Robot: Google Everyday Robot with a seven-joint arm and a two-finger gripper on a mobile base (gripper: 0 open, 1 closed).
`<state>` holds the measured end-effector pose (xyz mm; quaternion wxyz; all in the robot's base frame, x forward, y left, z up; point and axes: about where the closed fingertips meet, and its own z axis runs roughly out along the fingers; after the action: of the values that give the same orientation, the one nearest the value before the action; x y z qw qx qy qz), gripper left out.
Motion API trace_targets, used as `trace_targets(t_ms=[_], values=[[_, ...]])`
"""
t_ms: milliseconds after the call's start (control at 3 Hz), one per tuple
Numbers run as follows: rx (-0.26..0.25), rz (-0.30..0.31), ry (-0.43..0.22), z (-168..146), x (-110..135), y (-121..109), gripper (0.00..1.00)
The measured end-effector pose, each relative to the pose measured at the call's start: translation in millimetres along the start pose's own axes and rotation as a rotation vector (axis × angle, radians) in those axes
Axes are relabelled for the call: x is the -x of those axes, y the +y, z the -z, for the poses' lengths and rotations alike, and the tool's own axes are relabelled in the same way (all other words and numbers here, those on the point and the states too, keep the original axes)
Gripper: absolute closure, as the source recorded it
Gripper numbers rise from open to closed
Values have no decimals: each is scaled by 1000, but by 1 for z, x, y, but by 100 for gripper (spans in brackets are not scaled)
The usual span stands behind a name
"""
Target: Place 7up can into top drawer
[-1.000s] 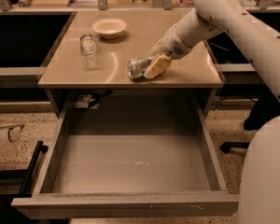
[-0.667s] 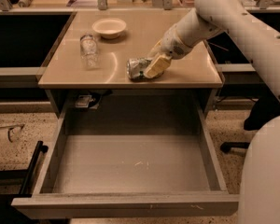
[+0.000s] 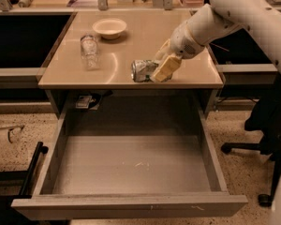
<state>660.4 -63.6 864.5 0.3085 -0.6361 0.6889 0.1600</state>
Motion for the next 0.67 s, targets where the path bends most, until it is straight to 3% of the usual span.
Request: trace_targets(t_ms=[333, 667], values=[[-36, 40, -1, 42, 13, 23, 100], [-14, 71, -18, 56, 17, 44, 100]])
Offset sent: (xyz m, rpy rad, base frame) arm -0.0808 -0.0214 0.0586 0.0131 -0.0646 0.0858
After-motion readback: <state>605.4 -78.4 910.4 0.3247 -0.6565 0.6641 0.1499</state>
